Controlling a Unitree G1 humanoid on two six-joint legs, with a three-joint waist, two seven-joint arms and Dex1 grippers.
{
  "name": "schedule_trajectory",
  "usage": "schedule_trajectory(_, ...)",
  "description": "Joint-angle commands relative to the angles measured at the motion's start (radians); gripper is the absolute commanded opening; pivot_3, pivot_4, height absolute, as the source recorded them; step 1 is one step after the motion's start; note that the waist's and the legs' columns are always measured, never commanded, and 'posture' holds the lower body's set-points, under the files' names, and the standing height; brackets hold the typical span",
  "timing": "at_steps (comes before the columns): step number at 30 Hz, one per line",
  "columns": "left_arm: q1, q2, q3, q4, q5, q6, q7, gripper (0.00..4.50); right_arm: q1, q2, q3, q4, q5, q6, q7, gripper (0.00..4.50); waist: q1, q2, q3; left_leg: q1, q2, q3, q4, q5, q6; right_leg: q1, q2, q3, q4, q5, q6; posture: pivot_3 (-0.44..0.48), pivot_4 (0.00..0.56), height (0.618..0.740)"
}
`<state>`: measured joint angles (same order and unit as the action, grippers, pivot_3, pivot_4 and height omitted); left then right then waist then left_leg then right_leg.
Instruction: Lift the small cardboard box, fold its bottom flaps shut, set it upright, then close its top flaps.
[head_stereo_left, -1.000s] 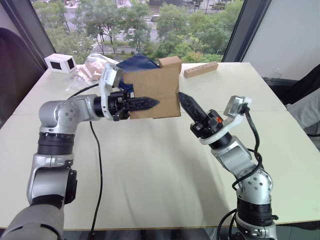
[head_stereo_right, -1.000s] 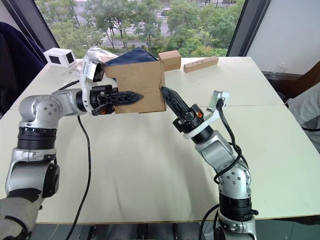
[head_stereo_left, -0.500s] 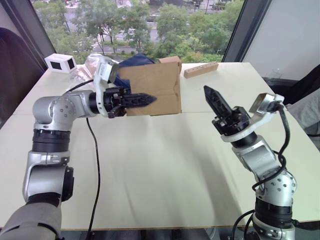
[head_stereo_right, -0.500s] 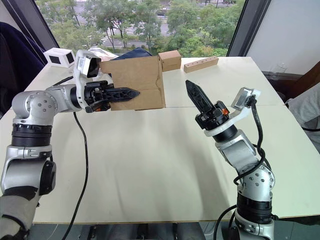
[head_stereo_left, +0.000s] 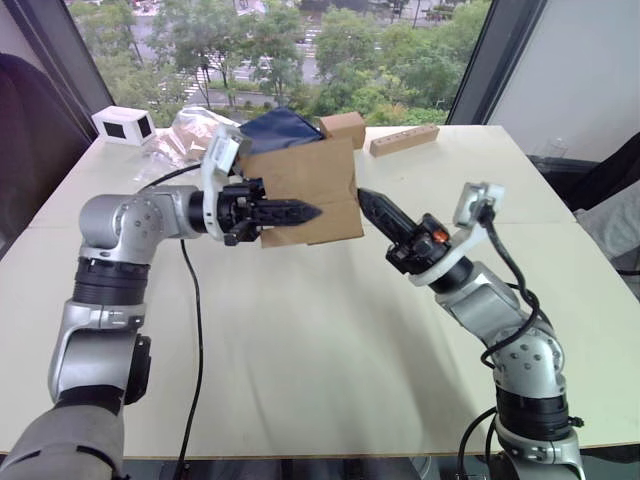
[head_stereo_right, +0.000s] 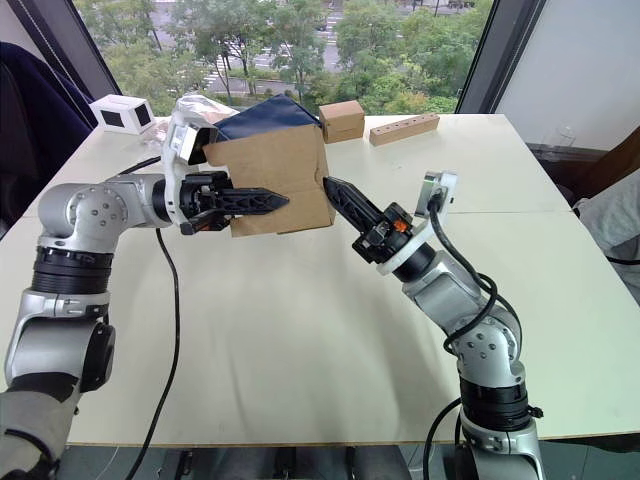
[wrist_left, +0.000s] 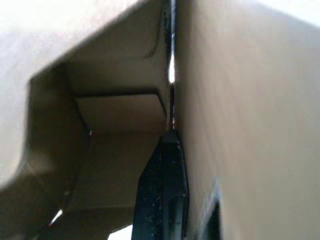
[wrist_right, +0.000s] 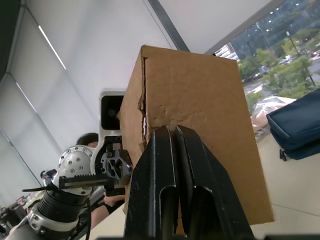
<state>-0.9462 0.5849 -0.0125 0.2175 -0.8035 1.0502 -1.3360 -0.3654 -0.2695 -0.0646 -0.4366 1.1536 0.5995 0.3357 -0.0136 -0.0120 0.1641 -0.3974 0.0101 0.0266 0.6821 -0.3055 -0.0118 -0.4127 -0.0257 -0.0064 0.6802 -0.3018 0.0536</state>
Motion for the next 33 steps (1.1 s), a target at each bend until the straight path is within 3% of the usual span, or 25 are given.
schedule_trajectory(1,-0.048,-0.008,-0.010,0.009,0.018,-0.028,-0.018,0.00,-0.002,0.018,0.057,-0.039,-0.025,0.013,0.028,0.12,0.000,0.000,0.000,0.000,0.000,0.000,0.000,0.000,0.000,0.000,0.000,0.000,0.000,0.000,0.000,0.000,0.150,0.740)
schedule_trajectory(6,-0.080,0.000,-0.025,0.039,0.044,-0.034,-0.047,0.00,0.022,-0.001,0.014,-0.054,-0.029,0.016,0.025,0.12,0.001,0.000,0.000,0.000,0.000,0.000,0.000,0.000,0.000,0.000,0.000,0.000,0.000,0.000,0.000,0.000,0.150,0.740)
schedule_trajectory(11,-0.127,0.056,-0.119,0.038,0.141,-0.095,-0.128,0.00,0.125,-0.125,-0.105,-0.110,0.049,0.056,0.039,0.12,0.002,0.000,0.000,-0.001,0.000,0.000,0.000,0.000,0.000,0.000,0.000,0.000,-0.001,0.000,0.000,0.000,0.150,0.740)
schedule_trajectory(15,-0.186,0.150,-0.307,-0.004,0.239,-0.155,-0.262,0.00,0.232,-0.286,-0.199,-0.136,0.104,0.122,0.095,0.12,0.002,0.000,0.000,-0.001,0.000,0.000,0.000,0.000,0.000,0.000,0.000,0.000,-0.002,0.000,0.000,0.000,0.150,0.740)
schedule_trajectory(18,-0.295,0.230,-0.551,-0.017,0.283,-0.297,-0.278,0.00,0.316,-0.461,-0.242,-0.165,0.058,0.177,0.194,0.12,0.003,0.000,0.001,-0.001,0.000,0.000,-0.001,0.000,0.001,0.001,0.001,0.000,-0.004,0.000,0.000,0.000,0.150,0.740)
schedule_trajectory(23,-0.407,0.273,-0.810,0.001,0.360,-0.490,-0.278,0.00,0.393,-0.585,-0.255,-0.214,-0.019,0.184,0.267,0.12,0.003,0.000,0.001,0.000,0.000,0.000,-0.001,-0.001,0.003,0.004,0.002,0.000,-0.008,0.000,0.000,0.000,0.150,0.740)
schedule_trajectory(28,-0.574,0.284,-1.098,-0.040,0.454,-0.644,-0.278,0.00,0.447,-0.585,-0.246,-0.271,-0.093,0.159,0.243,0.12,0.004,-0.002,0.003,-0.002,0.000,-0.001,0.000,-0.002,0.004,0.004,0.003,0.000,-0.010,0.000,0.000,0.000,0.150,0.740)
schedule_trajectory(33,-0.665,0.195,-1.180,-0.030,0.443,-0.481,-0.278,0.00,0.472,-0.526,-0.211,-0.300,-0.159,0.133,0.194,0.12,0.010,-0.003,0.003,-0.004,-0.001,-0.002,0.002,-0.003,0.005,0.004,0.003,0.000,-0.012,-0.001,0.002,0.000,0.150,0.740)
